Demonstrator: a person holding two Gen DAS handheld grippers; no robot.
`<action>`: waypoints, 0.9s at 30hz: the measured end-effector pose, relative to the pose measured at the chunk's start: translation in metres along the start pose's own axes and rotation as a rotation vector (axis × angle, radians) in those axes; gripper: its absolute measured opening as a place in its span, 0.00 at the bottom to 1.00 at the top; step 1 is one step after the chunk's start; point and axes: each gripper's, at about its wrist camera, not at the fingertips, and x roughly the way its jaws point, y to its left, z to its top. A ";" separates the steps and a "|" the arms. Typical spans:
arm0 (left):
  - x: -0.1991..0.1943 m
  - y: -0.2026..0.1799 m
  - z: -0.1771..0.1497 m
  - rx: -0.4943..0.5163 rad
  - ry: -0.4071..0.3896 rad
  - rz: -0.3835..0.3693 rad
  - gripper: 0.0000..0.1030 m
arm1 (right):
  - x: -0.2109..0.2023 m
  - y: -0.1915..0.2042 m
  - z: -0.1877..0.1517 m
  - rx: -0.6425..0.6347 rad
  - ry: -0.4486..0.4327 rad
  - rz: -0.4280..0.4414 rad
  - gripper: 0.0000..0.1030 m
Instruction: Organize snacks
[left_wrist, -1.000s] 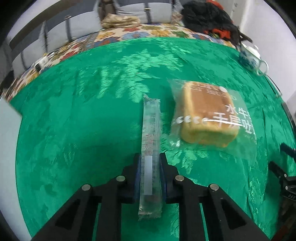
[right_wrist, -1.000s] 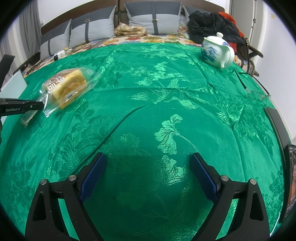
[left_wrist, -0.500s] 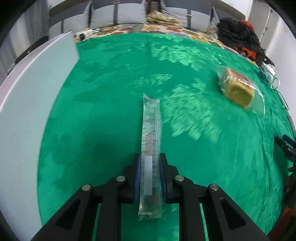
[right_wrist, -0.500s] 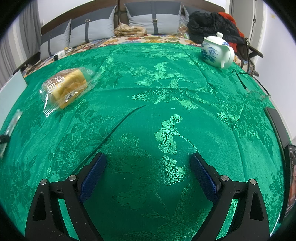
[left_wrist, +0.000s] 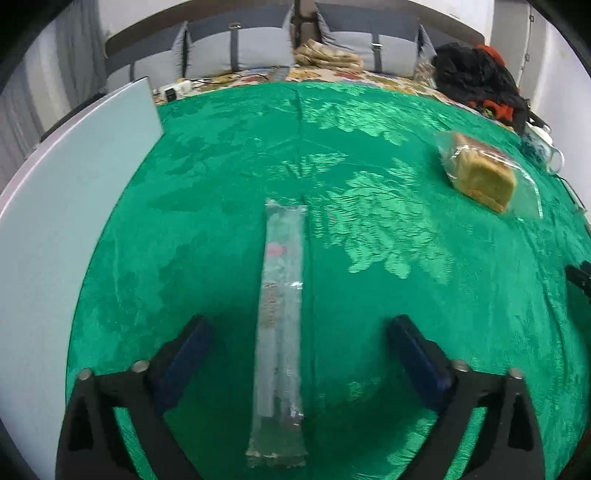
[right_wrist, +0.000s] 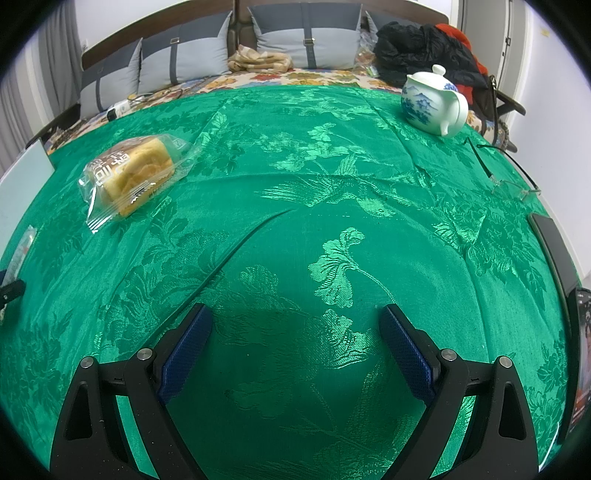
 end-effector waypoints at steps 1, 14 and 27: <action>0.000 0.002 -0.001 -0.009 -0.008 -0.002 1.00 | 0.000 0.000 0.000 0.000 0.000 0.000 0.92; 0.001 0.001 -0.001 -0.011 -0.018 0.002 1.00 | 0.000 0.000 0.000 0.000 0.000 0.000 0.92; 0.001 0.001 -0.001 -0.011 -0.018 0.002 1.00 | 0.000 0.000 0.000 0.000 0.001 0.001 0.92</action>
